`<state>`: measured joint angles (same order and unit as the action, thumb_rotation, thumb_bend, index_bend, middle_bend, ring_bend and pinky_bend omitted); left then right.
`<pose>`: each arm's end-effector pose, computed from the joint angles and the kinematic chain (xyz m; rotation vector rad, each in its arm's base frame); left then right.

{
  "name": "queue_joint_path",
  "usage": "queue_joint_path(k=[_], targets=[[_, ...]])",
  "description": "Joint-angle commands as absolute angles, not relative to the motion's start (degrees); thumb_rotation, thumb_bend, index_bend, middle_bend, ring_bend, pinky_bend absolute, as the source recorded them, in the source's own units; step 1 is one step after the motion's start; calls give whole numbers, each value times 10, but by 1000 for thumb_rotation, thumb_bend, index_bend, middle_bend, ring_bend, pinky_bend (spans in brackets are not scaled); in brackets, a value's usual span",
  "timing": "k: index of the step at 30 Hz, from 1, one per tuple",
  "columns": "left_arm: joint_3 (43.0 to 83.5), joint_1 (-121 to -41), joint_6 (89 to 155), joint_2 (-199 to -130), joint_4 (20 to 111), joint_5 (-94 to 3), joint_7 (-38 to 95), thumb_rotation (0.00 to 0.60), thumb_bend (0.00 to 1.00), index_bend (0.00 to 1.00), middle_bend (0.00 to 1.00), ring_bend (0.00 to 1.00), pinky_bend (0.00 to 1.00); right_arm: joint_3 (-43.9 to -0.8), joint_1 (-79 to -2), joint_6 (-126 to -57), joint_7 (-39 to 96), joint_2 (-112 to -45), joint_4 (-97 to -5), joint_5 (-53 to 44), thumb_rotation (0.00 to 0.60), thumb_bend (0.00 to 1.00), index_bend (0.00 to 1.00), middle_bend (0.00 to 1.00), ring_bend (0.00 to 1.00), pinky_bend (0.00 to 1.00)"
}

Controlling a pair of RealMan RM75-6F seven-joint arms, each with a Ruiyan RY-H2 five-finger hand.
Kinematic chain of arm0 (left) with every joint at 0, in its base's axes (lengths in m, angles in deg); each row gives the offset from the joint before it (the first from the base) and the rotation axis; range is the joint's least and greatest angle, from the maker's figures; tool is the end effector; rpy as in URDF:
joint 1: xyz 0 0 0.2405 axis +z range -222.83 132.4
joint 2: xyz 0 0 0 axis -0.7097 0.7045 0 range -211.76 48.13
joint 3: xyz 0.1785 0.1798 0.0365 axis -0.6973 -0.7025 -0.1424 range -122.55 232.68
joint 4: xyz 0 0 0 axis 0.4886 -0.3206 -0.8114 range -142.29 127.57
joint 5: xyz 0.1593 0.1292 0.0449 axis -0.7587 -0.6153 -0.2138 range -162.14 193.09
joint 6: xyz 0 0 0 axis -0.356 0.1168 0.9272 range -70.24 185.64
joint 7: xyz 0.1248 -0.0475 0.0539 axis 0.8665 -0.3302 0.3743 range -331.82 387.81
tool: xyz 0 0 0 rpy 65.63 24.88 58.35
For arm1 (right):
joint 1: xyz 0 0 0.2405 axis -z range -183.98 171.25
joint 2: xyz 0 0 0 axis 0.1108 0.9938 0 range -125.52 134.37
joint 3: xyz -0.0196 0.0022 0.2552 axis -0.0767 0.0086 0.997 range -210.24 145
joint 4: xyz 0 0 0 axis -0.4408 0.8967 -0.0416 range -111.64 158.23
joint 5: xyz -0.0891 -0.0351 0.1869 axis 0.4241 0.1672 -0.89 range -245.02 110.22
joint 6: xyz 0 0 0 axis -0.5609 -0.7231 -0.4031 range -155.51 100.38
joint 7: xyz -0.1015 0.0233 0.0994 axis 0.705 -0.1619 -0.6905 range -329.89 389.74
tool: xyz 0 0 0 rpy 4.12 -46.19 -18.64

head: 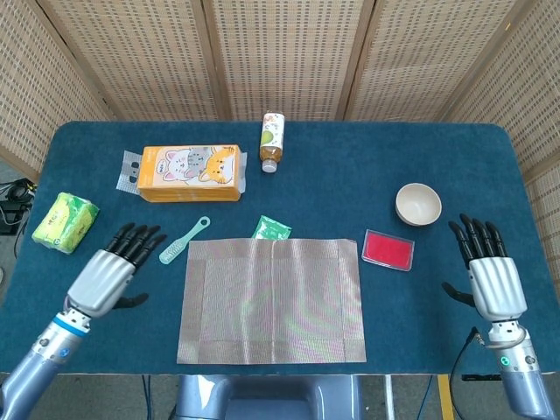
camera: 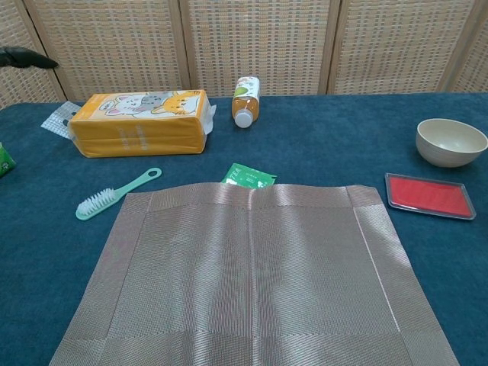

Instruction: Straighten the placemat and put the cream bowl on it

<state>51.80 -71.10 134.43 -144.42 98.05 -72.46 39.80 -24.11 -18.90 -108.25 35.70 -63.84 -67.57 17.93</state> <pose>-0.2023 0.2387 0.1149 -1.8132 -0.7720 -1.0149 -0.2773 -0.2405 0.1433 1.4512 -0.7725 0.9819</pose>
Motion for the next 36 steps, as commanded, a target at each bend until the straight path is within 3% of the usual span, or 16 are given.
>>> queue_joint_path(k=[1, 14, 28, 36], targets=[[550, -674, 1395, -1448, 977, -672, 430, 600, 0, 0, 0, 0, 0, -226, -236, -993, 363, -645, -638, 124, 600, 0, 51, 0, 0, 0], [584, -639, 1421, -1472, 962, -615, 456, 600, 0, 0, 0, 0, 0, -178, -372, -770, 399, -722, -478, -28, 600, 0, 150, 0, 0, 0], [598, -634, 1406, -1468, 954, -614, 441, 600, 0, 0, 0, 0, 0, -181, -444, -675, 394, -827, -307, -79, 600, 7, 334, 0, 0, 0], [603, -634, 1397, -1471, 952, -610, 446, 600, 0, 0, 0, 0, 0, -186, -466, -660, 375, -869, -238, -64, 600, 283, 419, 0, 0, 0]])
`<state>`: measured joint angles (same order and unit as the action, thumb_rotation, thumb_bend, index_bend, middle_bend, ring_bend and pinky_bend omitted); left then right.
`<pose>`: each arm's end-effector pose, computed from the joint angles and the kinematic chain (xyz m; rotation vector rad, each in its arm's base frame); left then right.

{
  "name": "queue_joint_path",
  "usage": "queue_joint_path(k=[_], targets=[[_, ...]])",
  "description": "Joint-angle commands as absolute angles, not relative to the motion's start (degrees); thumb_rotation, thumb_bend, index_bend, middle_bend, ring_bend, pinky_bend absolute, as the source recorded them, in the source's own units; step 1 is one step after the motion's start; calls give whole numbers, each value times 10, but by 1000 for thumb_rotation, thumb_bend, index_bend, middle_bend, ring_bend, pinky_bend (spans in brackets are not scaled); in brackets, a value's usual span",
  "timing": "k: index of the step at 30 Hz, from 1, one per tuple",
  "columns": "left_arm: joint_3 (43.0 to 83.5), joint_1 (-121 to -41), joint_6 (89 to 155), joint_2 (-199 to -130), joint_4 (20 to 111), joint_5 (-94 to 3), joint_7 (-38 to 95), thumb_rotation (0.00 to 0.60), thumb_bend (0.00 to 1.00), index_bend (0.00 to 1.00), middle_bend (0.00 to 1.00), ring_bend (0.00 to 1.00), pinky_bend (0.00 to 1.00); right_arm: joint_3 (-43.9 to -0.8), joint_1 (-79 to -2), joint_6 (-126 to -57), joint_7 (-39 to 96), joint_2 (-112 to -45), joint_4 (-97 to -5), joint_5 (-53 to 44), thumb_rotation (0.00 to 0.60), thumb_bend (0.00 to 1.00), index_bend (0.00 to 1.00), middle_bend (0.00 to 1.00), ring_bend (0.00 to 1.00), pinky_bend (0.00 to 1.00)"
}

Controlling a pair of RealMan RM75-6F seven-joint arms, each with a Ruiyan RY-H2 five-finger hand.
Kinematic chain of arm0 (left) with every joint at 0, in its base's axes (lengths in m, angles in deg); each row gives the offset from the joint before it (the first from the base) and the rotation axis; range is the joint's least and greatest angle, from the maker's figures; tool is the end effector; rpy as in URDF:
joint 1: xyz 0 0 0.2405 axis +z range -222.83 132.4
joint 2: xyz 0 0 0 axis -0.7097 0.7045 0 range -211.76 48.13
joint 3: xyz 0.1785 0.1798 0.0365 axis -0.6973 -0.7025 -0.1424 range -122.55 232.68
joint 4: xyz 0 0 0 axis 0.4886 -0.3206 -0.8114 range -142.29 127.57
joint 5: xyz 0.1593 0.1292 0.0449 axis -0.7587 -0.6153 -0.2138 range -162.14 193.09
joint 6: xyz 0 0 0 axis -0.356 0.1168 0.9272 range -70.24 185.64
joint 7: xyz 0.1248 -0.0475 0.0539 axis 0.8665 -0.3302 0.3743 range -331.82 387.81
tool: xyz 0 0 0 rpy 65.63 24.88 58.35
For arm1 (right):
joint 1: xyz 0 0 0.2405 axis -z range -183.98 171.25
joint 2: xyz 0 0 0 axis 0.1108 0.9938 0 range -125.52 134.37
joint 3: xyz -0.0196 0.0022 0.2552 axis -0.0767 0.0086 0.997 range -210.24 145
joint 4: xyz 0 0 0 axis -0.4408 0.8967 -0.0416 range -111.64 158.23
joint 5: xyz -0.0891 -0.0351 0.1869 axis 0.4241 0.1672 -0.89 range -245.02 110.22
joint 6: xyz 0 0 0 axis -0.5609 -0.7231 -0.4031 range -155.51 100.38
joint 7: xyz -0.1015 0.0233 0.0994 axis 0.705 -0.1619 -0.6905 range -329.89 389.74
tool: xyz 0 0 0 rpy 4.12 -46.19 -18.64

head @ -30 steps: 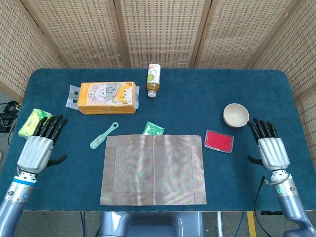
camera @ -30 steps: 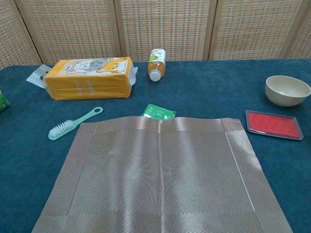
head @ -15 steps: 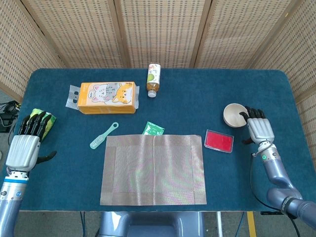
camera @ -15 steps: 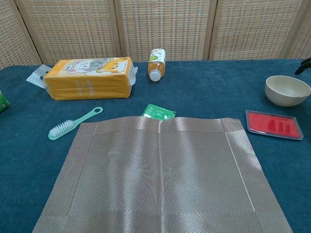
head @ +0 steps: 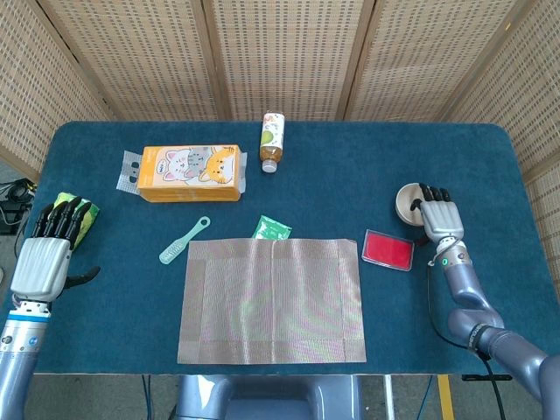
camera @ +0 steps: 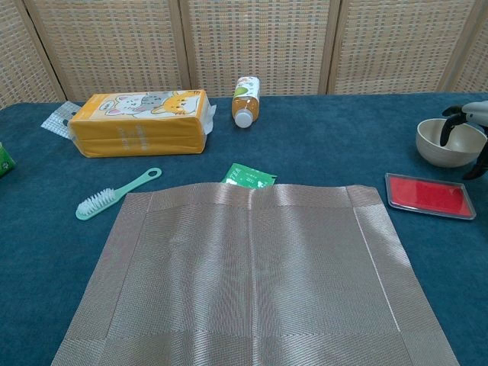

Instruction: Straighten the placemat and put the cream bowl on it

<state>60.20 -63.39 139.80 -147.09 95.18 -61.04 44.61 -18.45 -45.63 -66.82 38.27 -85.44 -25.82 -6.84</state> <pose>-0.2430 0.2470 0.1421 -1.4549 -0.7905 -0.9217 -0.3058 -0.4169 0.0538 1.5471 -0.9985 0.5510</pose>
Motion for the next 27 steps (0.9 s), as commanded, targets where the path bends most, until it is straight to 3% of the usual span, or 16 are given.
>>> queue_joint_path(k=[1, 9, 16, 22, 27], targets=[[603, -633, 1397, -1471, 952, -610, 446, 600, 0, 0, 0, 0, 0, -186, -468, -656, 373, -874, -230, -64, 600, 311, 435, 0, 0, 0], [609, -632, 1392, -1472, 949, -604, 445, 600, 0, 0, 0, 0, 0, -187, -480, -658, 349, -902, -181, -49, 600, 536, 697, 0, 0, 0], [611, -629, 1391, -1470, 952, -608, 441, 600, 0, 0, 0, 0, 0, -191, -475, -701, 315, -906, -178, -14, 600, 552, 716, 0, 0, 0], [610, -627, 1390, -1467, 956, -614, 436, 600, 0, 0, 0, 0, 0, -204, -461, -777, 287, -861, -252, 45, 600, 552, 719, 0, 0, 0], [609, -625, 1388, -1463, 960, -621, 431, 600, 0, 0, 0, 0, 0, -235, -452, -848, 277, -759, -431, 142, 600, 552, 720, 0, 0, 0]])
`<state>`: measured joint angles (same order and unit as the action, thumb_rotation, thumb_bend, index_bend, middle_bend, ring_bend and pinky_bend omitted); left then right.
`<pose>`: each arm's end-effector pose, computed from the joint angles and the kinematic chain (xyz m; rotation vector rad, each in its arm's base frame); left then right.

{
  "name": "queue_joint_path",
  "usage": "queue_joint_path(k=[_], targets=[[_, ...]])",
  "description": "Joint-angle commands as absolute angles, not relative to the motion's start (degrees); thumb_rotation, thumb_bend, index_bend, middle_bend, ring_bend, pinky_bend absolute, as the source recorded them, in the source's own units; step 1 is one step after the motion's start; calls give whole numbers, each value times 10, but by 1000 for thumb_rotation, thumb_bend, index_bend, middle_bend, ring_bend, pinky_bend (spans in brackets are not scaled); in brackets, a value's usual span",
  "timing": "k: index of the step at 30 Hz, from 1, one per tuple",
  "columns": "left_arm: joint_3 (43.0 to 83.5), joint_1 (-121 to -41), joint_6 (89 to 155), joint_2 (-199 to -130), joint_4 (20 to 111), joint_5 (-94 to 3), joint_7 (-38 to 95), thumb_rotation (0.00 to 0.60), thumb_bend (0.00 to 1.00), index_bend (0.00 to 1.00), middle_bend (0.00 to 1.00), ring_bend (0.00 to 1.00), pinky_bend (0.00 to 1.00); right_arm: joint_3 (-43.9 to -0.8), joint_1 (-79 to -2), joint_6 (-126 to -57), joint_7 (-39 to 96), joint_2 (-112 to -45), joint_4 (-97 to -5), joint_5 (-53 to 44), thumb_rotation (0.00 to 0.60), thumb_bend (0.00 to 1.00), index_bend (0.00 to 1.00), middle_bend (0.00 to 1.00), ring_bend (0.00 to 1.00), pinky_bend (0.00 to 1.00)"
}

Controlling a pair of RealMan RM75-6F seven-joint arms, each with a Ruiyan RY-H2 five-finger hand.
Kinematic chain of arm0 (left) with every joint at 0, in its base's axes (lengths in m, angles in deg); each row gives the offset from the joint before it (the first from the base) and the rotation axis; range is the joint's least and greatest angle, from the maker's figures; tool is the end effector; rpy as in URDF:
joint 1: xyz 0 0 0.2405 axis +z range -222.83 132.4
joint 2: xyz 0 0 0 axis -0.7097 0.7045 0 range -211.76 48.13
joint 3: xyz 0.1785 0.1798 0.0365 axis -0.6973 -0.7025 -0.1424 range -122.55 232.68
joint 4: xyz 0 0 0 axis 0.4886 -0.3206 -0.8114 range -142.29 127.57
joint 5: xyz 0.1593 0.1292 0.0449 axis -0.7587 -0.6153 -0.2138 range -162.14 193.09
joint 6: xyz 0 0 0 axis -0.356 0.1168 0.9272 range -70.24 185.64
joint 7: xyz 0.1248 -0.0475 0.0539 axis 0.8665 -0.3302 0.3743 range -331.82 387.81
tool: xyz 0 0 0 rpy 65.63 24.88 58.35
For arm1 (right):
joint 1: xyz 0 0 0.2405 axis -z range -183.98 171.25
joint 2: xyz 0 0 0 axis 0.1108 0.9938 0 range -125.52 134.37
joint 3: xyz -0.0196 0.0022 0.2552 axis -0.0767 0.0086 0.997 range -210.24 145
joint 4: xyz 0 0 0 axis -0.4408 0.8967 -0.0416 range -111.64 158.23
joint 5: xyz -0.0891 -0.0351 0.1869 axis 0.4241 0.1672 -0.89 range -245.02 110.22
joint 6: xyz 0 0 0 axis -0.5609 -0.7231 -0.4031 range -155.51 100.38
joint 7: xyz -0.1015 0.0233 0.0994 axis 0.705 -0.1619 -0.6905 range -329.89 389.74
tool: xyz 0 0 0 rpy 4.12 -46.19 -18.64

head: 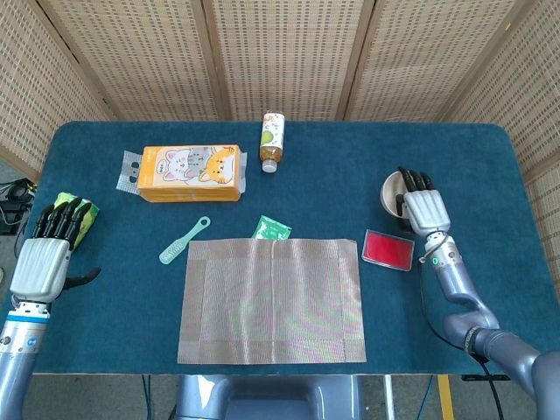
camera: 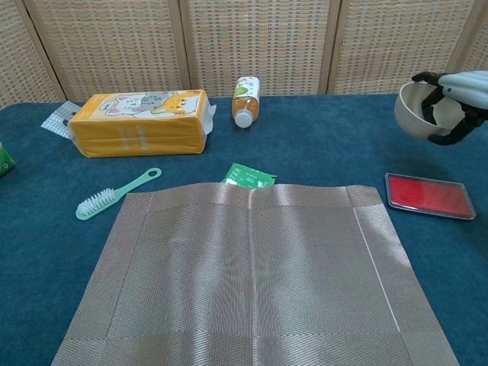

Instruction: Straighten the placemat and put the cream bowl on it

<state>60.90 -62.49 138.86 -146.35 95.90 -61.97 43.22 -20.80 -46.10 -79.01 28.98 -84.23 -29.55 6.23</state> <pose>-0.2420 0.2448 0.1441 -1.4577 -0.8116 -0.9391 -0.2625 -0.4142 0.0585 1.6378 -0.8214 0.7979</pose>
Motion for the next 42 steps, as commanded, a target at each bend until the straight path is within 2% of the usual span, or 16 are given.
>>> queue_joint_path(k=[1, 3, 7, 12, 14, 22, 28, 42], targets=[[609, -624, 1387, -1462, 960, -622, 431, 600, 0, 0, 0, 0, 0, -244, -456, -853, 280, -732, -480, 171, 600, 552, 720, 0, 0, 0], [609, -624, 1386, -1461, 961, -624, 429, 600, 0, 0, 0, 0, 0, -260, -471, -845, 281, -691, -547, 214, 600, 553, 722, 0, 0, 0], [611, -623, 1387, -1460, 963, -626, 425, 600, 0, 0, 0, 0, 0, -275, -512, -815, 299, -651, -623, 282, 600, 553, 723, 0, 0, 0], [612, -623, 1381, -1457, 961, -623, 420, 600, 0, 0, 0, 0, 0, -270, -558, -760, 345, -658, -680, 297, 600, 553, 723, 0, 0, 0], [617, -624, 1374, -1452, 958, -614, 410, 600, 0, 0, 0, 0, 0, -265, -579, -726, 379, -689, -695, 285, 600, 553, 722, 0, 0, 0], [619, -623, 1368, -1445, 960, -615, 398, 600, 0, 0, 0, 0, 0, -253, -627, -641, 491, -787, -667, 216, 600, 553, 719, 0, 0, 0], [620, -622, 1365, -1443, 960, -616, 393, 600, 0, 0, 0, 0, 0, -251, -646, -622, 548, -831, -645, 178, 600, 553, 718, 0, 0, 0], [620, -621, 1360, -1440, 960, -620, 386, 600, 0, 0, 0, 0, 0, -273, -645, -634, 587, -841, -637, 141, 600, 553, 717, 0, 0, 0]])
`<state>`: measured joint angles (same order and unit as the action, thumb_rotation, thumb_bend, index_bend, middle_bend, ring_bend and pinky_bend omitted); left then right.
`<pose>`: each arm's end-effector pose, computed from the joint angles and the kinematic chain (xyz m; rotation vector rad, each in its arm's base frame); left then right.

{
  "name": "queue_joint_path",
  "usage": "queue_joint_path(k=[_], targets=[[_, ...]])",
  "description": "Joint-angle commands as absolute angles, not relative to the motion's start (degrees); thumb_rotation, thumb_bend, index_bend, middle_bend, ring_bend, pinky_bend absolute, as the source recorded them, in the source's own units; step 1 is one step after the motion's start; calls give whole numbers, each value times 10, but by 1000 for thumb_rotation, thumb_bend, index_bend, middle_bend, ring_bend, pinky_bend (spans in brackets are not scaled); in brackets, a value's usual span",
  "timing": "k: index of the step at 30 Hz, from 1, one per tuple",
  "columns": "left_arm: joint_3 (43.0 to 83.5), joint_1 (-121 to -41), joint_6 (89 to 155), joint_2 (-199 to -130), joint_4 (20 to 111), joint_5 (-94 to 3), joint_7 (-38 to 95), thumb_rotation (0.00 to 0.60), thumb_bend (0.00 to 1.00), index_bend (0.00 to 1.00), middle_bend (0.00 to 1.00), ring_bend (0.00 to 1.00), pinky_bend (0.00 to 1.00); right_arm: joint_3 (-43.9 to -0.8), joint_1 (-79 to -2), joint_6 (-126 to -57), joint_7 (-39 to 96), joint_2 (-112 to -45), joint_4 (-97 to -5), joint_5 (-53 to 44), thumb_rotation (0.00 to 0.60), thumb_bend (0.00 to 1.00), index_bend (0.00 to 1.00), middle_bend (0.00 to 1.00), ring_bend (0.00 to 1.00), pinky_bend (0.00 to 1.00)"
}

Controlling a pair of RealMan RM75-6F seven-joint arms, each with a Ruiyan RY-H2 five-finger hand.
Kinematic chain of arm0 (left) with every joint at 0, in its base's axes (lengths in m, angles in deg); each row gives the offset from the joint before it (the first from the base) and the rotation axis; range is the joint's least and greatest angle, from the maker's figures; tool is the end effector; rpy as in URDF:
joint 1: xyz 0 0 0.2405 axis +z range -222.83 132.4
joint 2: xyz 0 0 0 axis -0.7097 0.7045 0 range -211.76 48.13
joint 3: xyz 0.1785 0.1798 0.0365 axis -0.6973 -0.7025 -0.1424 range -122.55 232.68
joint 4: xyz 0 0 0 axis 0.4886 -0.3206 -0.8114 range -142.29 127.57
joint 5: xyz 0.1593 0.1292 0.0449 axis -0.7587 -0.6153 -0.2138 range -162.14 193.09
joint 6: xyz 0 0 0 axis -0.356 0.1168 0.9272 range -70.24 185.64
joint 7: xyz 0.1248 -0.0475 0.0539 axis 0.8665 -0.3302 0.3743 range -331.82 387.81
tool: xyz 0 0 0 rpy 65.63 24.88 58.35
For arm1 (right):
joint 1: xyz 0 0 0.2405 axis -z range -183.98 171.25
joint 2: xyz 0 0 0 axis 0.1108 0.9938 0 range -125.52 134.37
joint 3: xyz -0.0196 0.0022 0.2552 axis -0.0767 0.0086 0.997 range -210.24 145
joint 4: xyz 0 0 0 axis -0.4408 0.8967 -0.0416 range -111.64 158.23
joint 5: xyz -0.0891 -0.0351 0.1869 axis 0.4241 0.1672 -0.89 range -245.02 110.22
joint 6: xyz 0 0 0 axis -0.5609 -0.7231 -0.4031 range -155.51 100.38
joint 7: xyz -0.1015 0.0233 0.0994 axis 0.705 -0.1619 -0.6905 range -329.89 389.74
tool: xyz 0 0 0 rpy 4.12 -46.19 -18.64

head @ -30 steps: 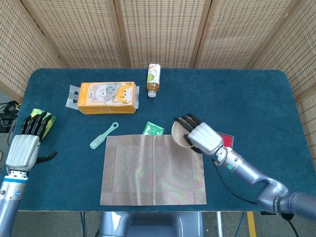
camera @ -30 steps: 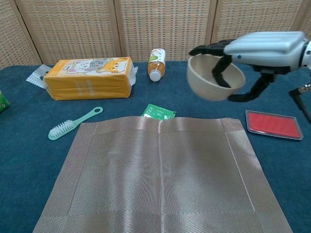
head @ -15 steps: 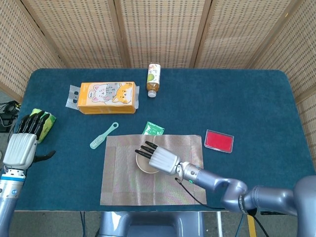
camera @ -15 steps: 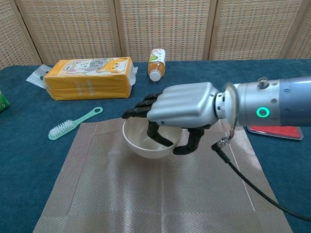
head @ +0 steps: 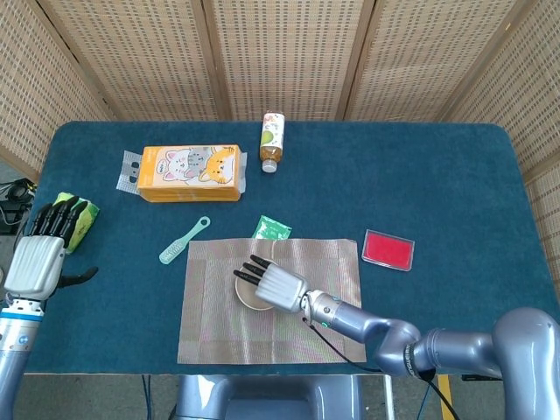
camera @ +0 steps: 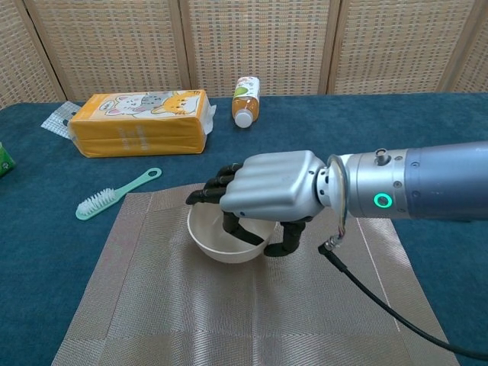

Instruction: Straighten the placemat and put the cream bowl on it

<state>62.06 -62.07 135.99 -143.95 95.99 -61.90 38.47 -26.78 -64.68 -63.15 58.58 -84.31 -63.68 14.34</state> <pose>-0.2461 0.2478 0.1527 -1.4586 -0.8678 -0.9578 -0.0550 -0.3093 -0.0690 2.5636 -0.2303 0.7715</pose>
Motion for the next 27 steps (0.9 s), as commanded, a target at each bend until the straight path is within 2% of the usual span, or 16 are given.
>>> queue_joint_path(k=[1, 4, 6, 8, 10, 15, 18, 21, 24, 26, 27], targets=[[620, -621, 1360, -1441, 961, -621, 387, 600, 0, 0, 0, 0, 0, -276, -644, -635, 589, -841, -637, 142, 600, 552, 714, 0, 0, 0], [619, -620, 1360, -1441, 962, -623, 389, 600, 0, 0, 0, 0, 0, -280, -644, -642, 592, -841, -637, 146, 600, 479, 623, 0, 0, 0], [619, -620, 1360, -1442, 962, -623, 390, 600, 0, 0, 0, 0, 0, -283, -643, -646, 592, -838, -639, 148, 600, 309, 421, 0, 0, 0], [619, -619, 1361, -1442, 963, -623, 391, 600, 0, 0, 0, 0, 0, -283, -641, -651, 591, -831, -649, 145, 600, 72, 148, 0, 0, 0], [620, -620, 1360, -1442, 963, -623, 392, 600, 0, 0, 0, 0, 0, -282, -633, -667, 593, -812, -674, 142, 600, 1, 31, 0, 0, 0], [619, -619, 1360, -1442, 964, -627, 392, 600, 0, 0, 0, 0, 0, -293, -603, -715, 619, -755, -741, 143, 600, 0, 0, 0, 0, 0], [616, -614, 1370, -1443, 963, -634, 392, 600, 0, 0, 0, 0, 0, -315, -550, -792, 658, -693, -793, 149, 600, 0, 0, 0, 0, 0], [614, -608, 1381, -1448, 960, -640, 399, 600, 0, 0, 0, 0, 0, -330, -513, -846, 668, -661, -815, 161, 600, 0, 0, 0, 0, 0], [608, -599, 1397, -1454, 961, -654, 406, 600, 0, 0, 0, 0, 0, -344, -450, -941, 644, -622, -810, 182, 600, 0, 0, 0, 0, 0], [597, -586, 1413, -1456, 965, -666, 408, 600, 0, 0, 0, 0, 0, -343, -383, -1041, 595, -607, -771, 177, 600, 0, 0, 0, 0, 0], [594, -581, 1418, -1456, 967, -669, 408, 600, 0, 0, 0, 0, 0, -343, -367, -1064, 576, -610, -757, 179, 600, 0, 0, 0, 0, 0]])
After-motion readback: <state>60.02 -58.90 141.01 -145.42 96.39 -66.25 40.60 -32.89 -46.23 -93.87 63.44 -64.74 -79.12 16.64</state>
